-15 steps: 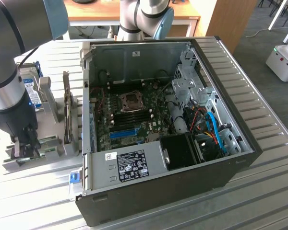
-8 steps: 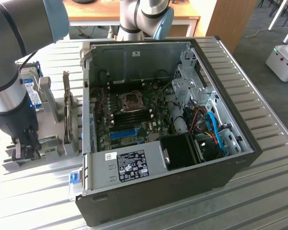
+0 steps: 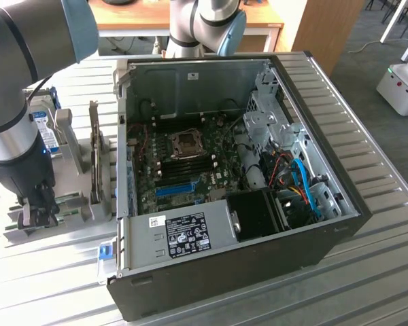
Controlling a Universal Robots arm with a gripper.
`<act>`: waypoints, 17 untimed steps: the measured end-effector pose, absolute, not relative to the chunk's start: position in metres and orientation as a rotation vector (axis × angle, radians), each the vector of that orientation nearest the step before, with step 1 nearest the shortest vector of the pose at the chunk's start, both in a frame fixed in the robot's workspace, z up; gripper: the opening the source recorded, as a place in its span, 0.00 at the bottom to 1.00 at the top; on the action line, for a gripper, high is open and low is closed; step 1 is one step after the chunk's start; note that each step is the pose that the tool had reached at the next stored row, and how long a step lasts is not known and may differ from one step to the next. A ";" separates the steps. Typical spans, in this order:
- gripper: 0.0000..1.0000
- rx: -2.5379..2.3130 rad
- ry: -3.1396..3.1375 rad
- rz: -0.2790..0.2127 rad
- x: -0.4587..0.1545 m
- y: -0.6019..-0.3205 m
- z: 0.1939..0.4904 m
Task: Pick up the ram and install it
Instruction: 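Pick up the ram and move it above insertion slot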
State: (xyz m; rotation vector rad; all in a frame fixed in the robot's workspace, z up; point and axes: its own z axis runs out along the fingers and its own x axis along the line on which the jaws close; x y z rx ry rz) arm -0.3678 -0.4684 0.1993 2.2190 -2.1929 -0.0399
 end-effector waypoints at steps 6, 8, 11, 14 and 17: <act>0.30 2.218 -2.193 -0.040 -0.367 -0.468 0.199; 0.30 2.219 -2.193 -0.040 -0.366 -0.468 0.199; 0.30 2.219 -2.192 -0.040 -0.366 -0.468 0.200; 0.30 2.219 -2.193 -0.040 -0.366 -0.468 0.200; 0.30 2.219 -2.193 -0.040 -0.366 -0.468 0.200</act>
